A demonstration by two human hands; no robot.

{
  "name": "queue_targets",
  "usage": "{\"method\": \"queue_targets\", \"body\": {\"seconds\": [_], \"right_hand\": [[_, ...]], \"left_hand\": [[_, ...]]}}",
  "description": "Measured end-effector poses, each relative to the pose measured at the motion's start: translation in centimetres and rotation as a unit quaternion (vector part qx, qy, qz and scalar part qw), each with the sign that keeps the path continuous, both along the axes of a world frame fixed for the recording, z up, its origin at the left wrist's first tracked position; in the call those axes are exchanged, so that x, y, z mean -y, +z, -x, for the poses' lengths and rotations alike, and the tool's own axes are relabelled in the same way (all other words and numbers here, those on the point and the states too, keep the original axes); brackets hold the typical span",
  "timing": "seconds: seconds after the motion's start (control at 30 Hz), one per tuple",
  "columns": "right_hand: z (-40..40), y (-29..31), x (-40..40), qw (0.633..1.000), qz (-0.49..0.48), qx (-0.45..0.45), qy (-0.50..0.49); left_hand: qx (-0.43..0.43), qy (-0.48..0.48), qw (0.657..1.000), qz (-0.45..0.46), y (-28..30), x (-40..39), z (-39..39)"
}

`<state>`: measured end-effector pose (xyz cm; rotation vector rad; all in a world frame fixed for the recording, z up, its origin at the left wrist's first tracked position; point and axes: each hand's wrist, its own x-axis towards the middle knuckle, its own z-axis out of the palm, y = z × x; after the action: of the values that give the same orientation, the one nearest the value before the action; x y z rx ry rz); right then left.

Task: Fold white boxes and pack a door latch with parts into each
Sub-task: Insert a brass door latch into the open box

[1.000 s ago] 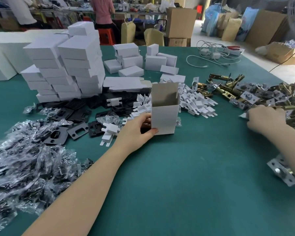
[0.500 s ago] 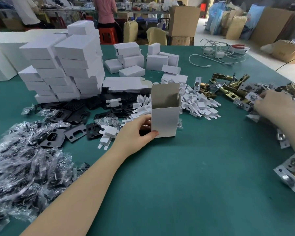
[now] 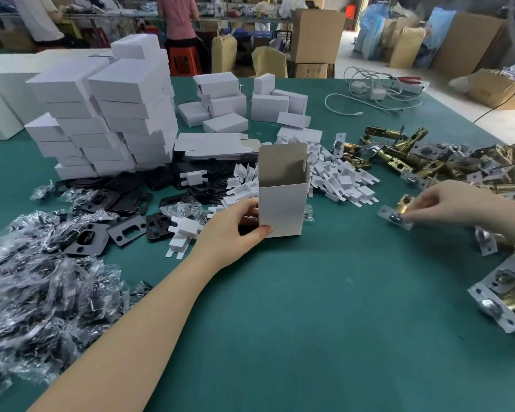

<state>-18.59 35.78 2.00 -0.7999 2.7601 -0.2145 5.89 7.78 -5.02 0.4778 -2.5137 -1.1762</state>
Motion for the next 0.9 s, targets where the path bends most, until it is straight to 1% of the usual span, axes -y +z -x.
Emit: {"method": "queue_targets", "body": {"seconds": [0.03, 0.07, 0.1, 0.13, 0.17, 0.23, 0.3, 0.43, 0.53, 0.7, 0.77, 0.83, 0.9], "right_hand": [[-0.1, 0.1, 0.0, 0.999, 0.043, -0.002, -0.016], [0.0, 0.3, 0.0, 0.994, 0.091, -0.032, -0.042], [0.2, 0.3, 0.1, 0.988, 0.119, -0.075, -0.06], [0.5, 0.3, 0.3, 0.985, 0.118, -0.107, -0.072], [0.9, 0.2, 0.7, 0.986, 0.097, -0.113, -0.076], [1.6, -0.2, 1.7, 0.993, 0.024, -0.08, -0.086], [2.4, -0.8, 2.4, 0.992, -0.04, -0.057, -0.106], [3.5, -1.3, 3.4, 0.983, -0.083, -0.083, -0.139], [3.3, -1.2, 4.3, 0.983, -0.114, -0.079, -0.124], [2.1, -0.6, 5.4, 0.987, -0.076, -0.052, -0.13], [1.7, 0.1, 5.4, 0.99, -0.035, -0.021, -0.135], [1.5, 1.1, 5.2, 0.99, 0.025, 0.014, -0.138], [1.0, 2.2, 4.8, 0.991, 0.044, 0.036, -0.123]], "left_hand": [[0.001, -0.001, 1.0, 0.001, 0.0, 0.0, 0.0], [0.001, -0.001, 1.0, 0.001, -0.1, 0.0, 0.0], [0.0, 0.0, 1.0, 0.002, -0.1, 0.0, 0.0], [-0.001, 0.0, 1.0, 0.001, -0.1, 0.0, 0.0], [-0.002, 0.0, 1.0, 0.0, -0.1, 0.0, 0.0], [-0.004, 0.001, 1.0, 0.0, -0.1, 0.0, 0.0], [-0.006, 0.001, 1.0, -0.002, -0.1, -0.1, 0.0], [-0.007, 0.002, 1.0, -0.008, -0.1, 0.0, 0.1], [-0.004, 0.002, 1.0, -0.008, -0.1, 0.0, 0.1], [-0.006, 0.001, 1.0, 0.002, -0.3, 0.1, 0.1], [-0.004, -0.001, 1.0, 0.007, -0.3, 0.1, 0.1], [0.001, -0.001, 1.0, 0.007, -0.4, 0.2, 0.2], [0.005, 0.001, 1.0, 0.009, -0.4, 0.2, 0.1]]}}
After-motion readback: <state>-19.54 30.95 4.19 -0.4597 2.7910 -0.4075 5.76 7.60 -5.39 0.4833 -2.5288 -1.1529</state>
